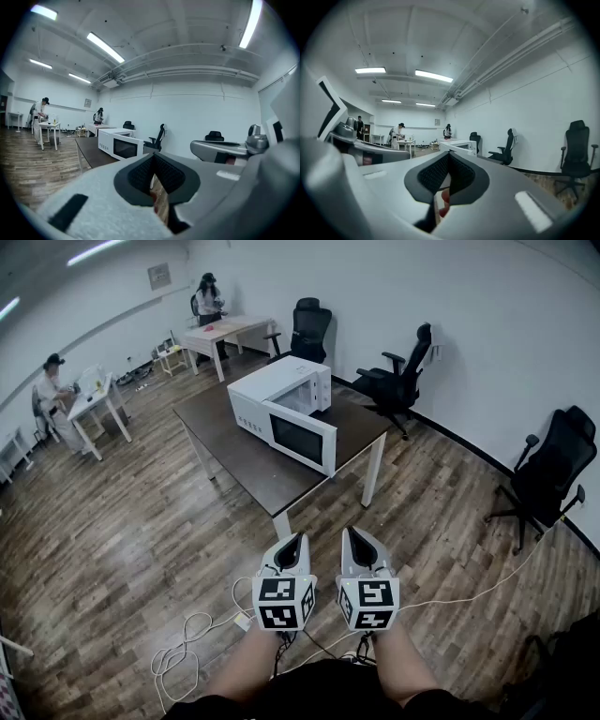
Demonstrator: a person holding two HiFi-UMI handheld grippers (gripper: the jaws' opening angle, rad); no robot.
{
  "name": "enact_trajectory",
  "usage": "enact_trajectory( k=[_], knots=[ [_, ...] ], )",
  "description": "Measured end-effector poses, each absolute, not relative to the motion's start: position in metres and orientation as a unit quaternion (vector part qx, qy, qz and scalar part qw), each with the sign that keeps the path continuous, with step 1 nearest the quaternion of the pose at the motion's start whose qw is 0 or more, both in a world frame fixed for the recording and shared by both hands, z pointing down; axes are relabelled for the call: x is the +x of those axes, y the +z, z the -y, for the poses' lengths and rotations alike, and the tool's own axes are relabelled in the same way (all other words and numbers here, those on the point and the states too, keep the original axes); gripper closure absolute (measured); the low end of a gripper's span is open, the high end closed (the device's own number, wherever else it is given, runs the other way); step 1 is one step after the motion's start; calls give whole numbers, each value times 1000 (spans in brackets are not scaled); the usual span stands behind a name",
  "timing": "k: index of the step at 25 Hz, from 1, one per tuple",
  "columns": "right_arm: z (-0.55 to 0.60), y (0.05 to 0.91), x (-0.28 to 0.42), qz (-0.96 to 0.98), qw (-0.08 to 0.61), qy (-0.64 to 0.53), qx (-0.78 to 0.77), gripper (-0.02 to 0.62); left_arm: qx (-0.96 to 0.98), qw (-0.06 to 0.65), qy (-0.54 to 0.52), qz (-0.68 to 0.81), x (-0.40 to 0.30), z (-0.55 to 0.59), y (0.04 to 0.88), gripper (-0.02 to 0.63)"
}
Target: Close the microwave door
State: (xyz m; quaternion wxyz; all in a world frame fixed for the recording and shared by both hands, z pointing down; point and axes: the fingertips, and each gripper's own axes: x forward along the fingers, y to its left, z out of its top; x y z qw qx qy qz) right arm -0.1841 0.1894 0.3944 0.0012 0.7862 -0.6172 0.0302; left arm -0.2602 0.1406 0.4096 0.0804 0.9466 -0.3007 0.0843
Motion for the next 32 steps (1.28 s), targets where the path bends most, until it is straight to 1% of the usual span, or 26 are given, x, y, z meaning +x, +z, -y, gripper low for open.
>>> enact_trajectory(
  k=[11, 16, 21, 28, 32],
  knots=[
    [-197, 402, -182, 620, -8, 25, 784, 591, 947, 79, 93, 298, -251, -145, 418, 606],
    [-202, 404, -168, 621, -14, 27, 783, 591, 948, 70, 93, 297, -236, -151, 417, 606],
    [-209, 402, -146, 624, -14, 24, 781, 591, 949, 104, 81, 286, -212, -157, 412, 606],
    [-225, 410, -108, 630, -14, 30, 776, 591, 945, 80, 91, 303, -175, -175, 422, 604],
    [-229, 417, -99, 635, -11, 35, 771, 591, 945, 70, 101, 304, -163, -181, 430, 604]
  ],
)
